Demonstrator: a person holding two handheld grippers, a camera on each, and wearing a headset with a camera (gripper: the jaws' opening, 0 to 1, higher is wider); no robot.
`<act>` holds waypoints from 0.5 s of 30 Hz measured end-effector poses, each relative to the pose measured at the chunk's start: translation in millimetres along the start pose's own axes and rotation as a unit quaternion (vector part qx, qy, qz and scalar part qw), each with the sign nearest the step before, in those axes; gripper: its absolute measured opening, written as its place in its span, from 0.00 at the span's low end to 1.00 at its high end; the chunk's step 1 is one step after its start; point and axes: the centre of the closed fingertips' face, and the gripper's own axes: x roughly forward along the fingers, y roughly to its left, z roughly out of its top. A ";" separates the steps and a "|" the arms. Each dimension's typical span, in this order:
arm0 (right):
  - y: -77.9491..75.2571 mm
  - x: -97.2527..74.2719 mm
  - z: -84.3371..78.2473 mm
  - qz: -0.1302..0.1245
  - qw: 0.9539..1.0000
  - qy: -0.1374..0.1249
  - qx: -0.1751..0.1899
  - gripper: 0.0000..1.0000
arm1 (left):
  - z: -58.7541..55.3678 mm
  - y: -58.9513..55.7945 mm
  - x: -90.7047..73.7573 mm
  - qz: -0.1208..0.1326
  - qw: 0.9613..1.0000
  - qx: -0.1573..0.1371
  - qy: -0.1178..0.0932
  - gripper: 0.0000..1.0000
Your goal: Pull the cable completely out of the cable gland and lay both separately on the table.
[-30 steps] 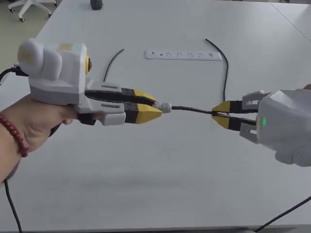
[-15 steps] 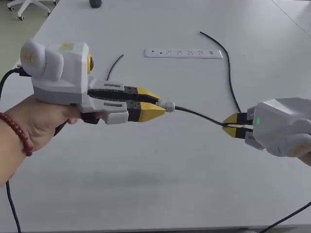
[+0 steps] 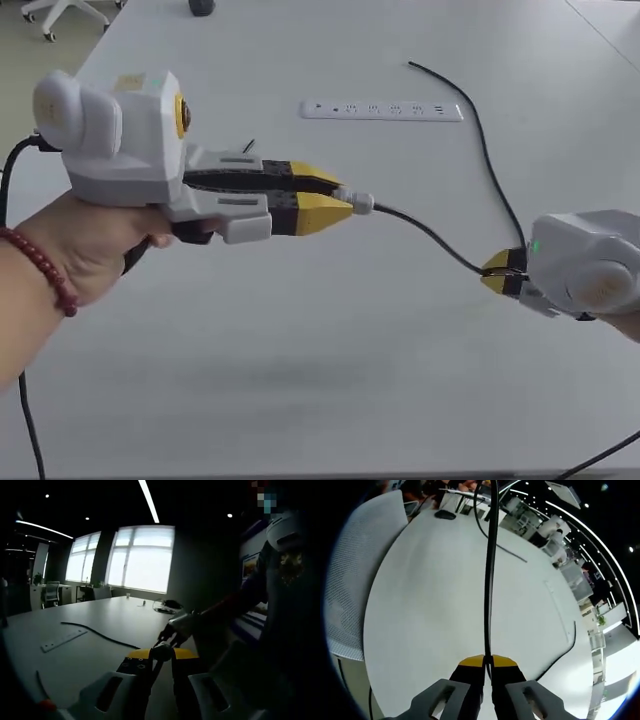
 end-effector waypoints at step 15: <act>2.3 7.5 -5.1 0.013 1.000 0.008 0.023 0.00 | -7.2 0.5 4.2 0.011 1.000 -0.004 0.020 0.15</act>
